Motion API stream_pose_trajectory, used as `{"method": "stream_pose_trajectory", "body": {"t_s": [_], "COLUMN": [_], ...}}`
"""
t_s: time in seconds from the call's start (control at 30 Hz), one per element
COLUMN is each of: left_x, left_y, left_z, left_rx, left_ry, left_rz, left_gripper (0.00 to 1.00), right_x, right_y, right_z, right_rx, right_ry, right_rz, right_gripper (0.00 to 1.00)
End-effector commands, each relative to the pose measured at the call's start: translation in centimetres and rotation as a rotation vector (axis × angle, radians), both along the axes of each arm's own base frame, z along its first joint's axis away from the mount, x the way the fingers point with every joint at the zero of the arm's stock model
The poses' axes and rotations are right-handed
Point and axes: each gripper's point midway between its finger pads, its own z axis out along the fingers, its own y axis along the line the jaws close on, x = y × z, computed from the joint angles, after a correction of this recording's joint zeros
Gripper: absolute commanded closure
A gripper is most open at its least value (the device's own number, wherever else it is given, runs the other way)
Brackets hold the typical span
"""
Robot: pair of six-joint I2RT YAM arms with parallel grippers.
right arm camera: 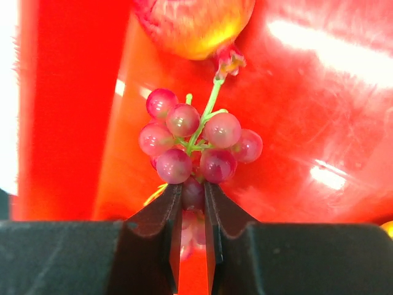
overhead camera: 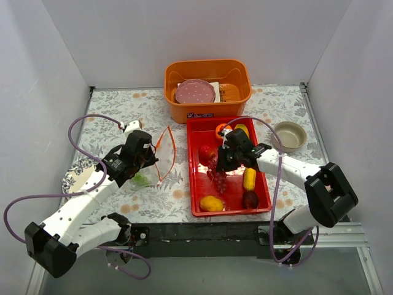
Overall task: Place the food in the zip-top bag and seal the zipper
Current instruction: Pick up the fake fruit from the bin, then place the fake fruit in the zipper food storage bag.
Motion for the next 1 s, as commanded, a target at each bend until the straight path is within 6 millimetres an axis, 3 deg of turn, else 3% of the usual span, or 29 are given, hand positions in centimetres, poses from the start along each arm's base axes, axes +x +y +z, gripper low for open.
{"method": "stream_pose_trajectory", "body": {"t_s": [0.0,0.2,0.4,0.77,0.97], "left_x": [-1.1,-1.2,-0.8,-0.3,0.4], "left_y": [0.4,0.3,0.0,-1.0,-1.8], "left_z": [-1.1,-0.6,-0.4,0.0,0.8], "left_rx": [0.002,-0.022,-0.029,-0.070,-0.102], "left_ry": [0.016,0.002,-0.006,-0.017,-0.033], "left_rz": [-0.021,-0.015,-0.018,-0.034,-0.036], "left_gripper": [1.00,1.00,1.00,1.00,1.00], "right_x": [2.0,2.9,3.3,3.9,4.3], "right_y": [3.1,4.3,5.2,10.4,12.8], "right_z": [6.6,11.7,14.2,22.2,22.6], "right_rx": [0.202,0.321,0.367,0.632,0.681], "right_ry": [-0.102,-0.185,-0.218,-0.280,-0.274], "right_rz": [-0.015,-0.020,0.010,0.116,0.140], "right_gripper": [0.87,0.87,0.86,0.85,0.85]}}
